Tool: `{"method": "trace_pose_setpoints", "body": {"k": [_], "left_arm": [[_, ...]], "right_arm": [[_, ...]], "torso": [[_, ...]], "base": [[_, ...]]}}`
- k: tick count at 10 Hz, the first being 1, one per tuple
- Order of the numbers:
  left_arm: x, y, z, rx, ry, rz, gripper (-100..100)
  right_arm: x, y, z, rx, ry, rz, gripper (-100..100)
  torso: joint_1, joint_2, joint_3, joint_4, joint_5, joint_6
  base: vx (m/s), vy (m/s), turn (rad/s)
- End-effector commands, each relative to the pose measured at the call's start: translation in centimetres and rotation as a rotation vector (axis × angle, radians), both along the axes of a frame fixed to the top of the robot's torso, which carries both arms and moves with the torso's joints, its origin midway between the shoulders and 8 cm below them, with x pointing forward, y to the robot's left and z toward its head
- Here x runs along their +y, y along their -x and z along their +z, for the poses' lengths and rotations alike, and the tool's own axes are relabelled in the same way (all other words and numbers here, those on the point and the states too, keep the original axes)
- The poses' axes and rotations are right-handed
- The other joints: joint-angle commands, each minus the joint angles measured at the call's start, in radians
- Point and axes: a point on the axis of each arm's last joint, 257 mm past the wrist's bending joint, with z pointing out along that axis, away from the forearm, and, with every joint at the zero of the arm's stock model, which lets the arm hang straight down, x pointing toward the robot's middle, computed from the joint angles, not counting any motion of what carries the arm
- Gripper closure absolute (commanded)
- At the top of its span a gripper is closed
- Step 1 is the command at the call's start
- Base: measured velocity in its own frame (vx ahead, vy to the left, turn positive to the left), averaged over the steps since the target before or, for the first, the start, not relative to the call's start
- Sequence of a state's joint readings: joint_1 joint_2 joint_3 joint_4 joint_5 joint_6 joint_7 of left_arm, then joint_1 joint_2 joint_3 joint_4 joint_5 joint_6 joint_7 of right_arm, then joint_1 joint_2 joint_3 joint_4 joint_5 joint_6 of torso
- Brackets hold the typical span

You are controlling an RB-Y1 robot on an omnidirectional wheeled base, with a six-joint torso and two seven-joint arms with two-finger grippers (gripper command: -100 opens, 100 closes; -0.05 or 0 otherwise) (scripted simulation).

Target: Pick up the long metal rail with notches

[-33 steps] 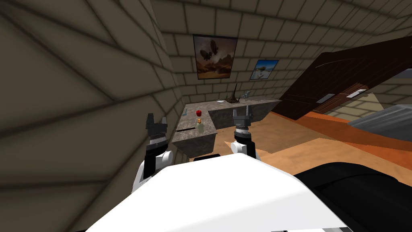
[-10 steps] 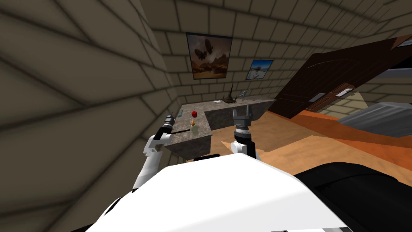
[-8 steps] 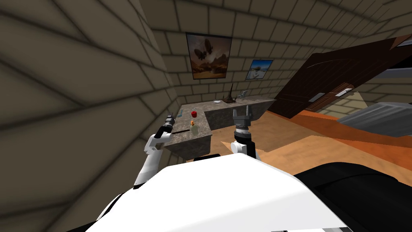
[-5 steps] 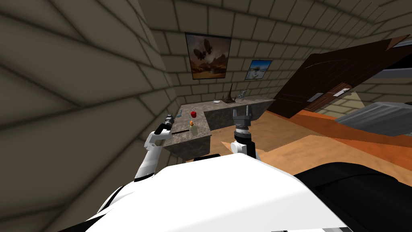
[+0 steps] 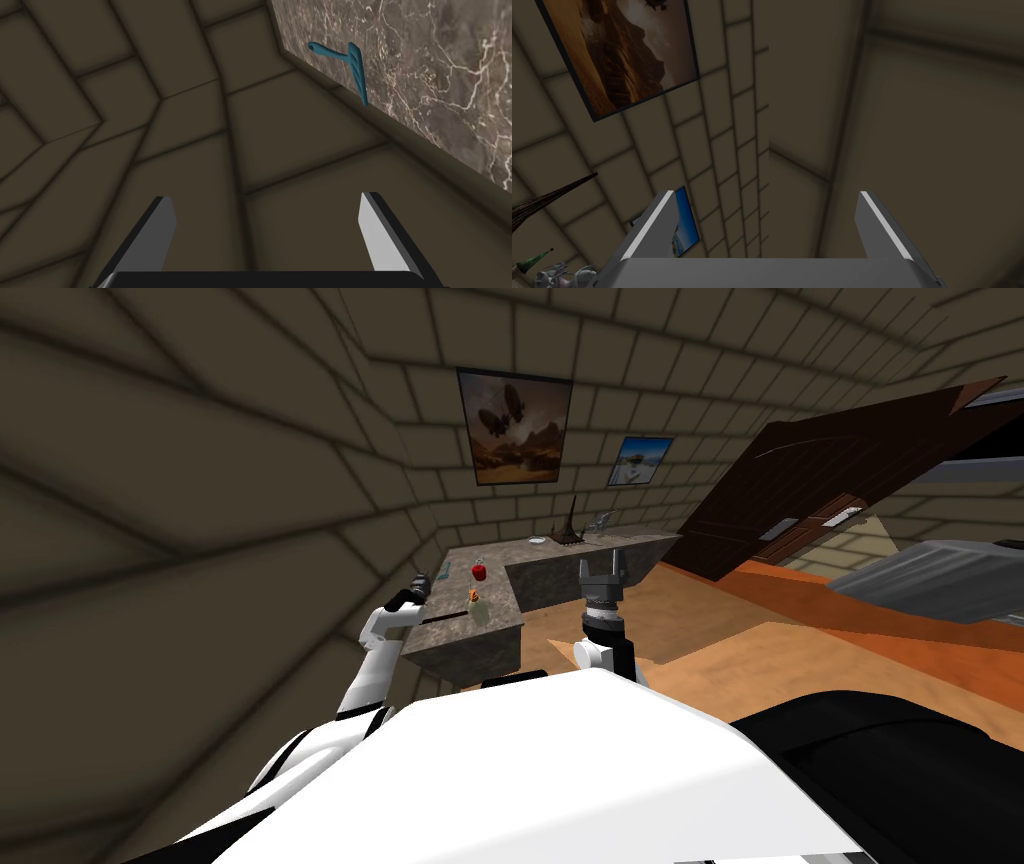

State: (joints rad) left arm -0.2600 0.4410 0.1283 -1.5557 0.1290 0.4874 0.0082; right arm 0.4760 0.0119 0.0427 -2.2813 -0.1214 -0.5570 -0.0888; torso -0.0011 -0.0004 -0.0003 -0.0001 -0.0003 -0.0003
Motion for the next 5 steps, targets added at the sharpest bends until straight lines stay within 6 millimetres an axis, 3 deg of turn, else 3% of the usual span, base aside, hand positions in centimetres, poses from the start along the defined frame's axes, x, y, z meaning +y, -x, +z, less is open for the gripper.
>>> {"method": "trace_pose_setpoints", "body": {"k": [1, 2, 4, 5], "left_arm": [[1.0, -0.4, -1.5, 0.063, 0.004, 0.024, -100], [1.7, -1.0, -0.8, 0.078, -0.004, 0.034, -100], [2.6, -0.7, -3.2, 0.147, 0.009, 0.058, -100], [3.3, -1.4, -2.6, 0.173, 0.007, 0.071, -100]], "right_arm": [[0.0, 0.0, 0.0, 0.000, 0.000, 0.000, 0], [0.0, 0.0, 0.0, 0.000, 0.000, 0.000, 0], [0.0, 0.0, 0.0, 0.000, 0.000, 0.000, 0], [0.0, 0.0, 0.0, 0.000, 0.000, 0.000, 0]], "torso": [[0.000, 0.000, 0.000, 0.000, 0.000, 0.000], [0.000, 0.000, 0.000, 0.000, 0.000, 0.000], [0.000, 0.000, 0.000, 0.000, 0.000, 0.000], [0.001, 0.000, 0.000, 0.000, 0.000, 0.000]], "base": [[0.007, -0.018, -0.018], [0.009, -0.023, -0.025], [0.009, -0.011, -0.007], [0.007, -0.014, -0.019]]}}
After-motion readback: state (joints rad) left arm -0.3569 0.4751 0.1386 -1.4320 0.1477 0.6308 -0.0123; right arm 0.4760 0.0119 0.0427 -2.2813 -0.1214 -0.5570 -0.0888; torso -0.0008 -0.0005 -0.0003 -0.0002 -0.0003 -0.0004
